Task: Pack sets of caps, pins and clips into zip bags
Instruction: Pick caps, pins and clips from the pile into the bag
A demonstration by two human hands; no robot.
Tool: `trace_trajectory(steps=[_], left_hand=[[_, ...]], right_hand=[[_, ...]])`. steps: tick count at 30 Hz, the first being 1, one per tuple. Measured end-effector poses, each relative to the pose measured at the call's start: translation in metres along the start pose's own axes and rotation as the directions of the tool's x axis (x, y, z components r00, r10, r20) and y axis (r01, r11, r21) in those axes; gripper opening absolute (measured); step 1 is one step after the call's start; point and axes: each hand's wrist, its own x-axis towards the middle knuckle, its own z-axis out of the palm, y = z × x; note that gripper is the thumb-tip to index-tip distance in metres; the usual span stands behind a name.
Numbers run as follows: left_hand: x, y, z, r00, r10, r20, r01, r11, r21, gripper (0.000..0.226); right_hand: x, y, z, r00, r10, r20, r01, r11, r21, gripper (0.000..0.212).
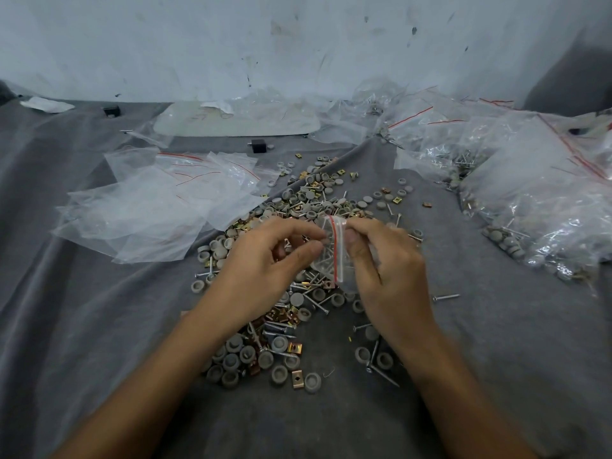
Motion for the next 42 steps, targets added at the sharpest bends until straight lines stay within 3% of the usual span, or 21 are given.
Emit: trace_trajectory(steps=[3, 7, 10, 14, 20, 26, 30, 33, 36, 39, 42], left_hand=[[0.000, -0.001, 0.000, 0.999, -0.042, 0.011, 0.042, 0.999, -0.009, 0.023], [0.001, -0.008, -0.007, 0.995, -0.096, -0.035, 0.099, 0.991, 0.087, 0.007], [0.001, -0.008, -0.011, 0.988, -0.142, 0.057, 0.124, 0.963, 0.240, 0.015], [-0.001, -0.009, -0.007, 0.983, -0.126, 0.131, 0.044, 0.866, 0.497, 0.019], [-0.006, -0.013, 0.005, 0.981, -0.162, 0.110, 0.064, 0.796, 0.601, 0.027], [0.001, -0.015, -0.004, 0.992, -0.124, -0.025, 0.121, 0.870, 0.477, 0.024], [0.001, -0.006, -0.006, 0.982, -0.065, -0.180, 0.087, 0.989, 0.120, 0.019], [0.000, 0.005, -0.001, 0.995, -0.079, -0.055, 0.074, 0.994, -0.079, 0.014], [0.001, 0.008, -0.002, 0.995, -0.104, -0.009, 0.103, 0.993, -0.064, 0.014], [0.002, 0.002, -0.016, 0.976, -0.146, 0.159, 0.121, 0.980, 0.160, 0.011], [0.000, 0.001, -0.019, 0.901, -0.237, 0.363, 0.078, 0.912, 0.403, 0.014]], right_hand=[[0.000, 0.000, -0.001, 0.999, 0.025, -0.023, -0.025, 1.000, 0.014, 0.024], [0.001, -0.002, -0.001, 0.997, 0.039, -0.068, -0.038, 0.999, 0.013, 0.022], [0.001, -0.002, -0.002, 0.996, 0.042, -0.076, -0.041, 0.999, 0.015, 0.022], [0.001, -0.003, -0.002, 0.996, 0.050, -0.078, -0.049, 0.999, 0.018, 0.023], [0.000, -0.004, -0.002, 0.996, 0.050, -0.069, -0.049, 0.999, 0.024, 0.023], [0.000, -0.002, -0.001, 0.998, 0.035, -0.060, -0.034, 0.999, 0.023, 0.024], [-0.001, 0.000, 0.001, 0.999, 0.018, -0.027, -0.018, 1.000, -0.020, 0.025], [-0.001, 0.000, 0.002, 1.000, -0.013, -0.011, 0.013, 0.999, -0.045, 0.024], [0.000, 0.002, 0.001, 0.999, 0.005, -0.044, -0.008, 0.998, -0.055, 0.024], [0.000, 0.001, 0.000, 0.997, 0.031, -0.068, -0.035, 0.998, -0.059, 0.024], [0.000, -0.001, 0.000, 0.997, 0.026, -0.069, -0.030, 0.998, -0.062, 0.023]])
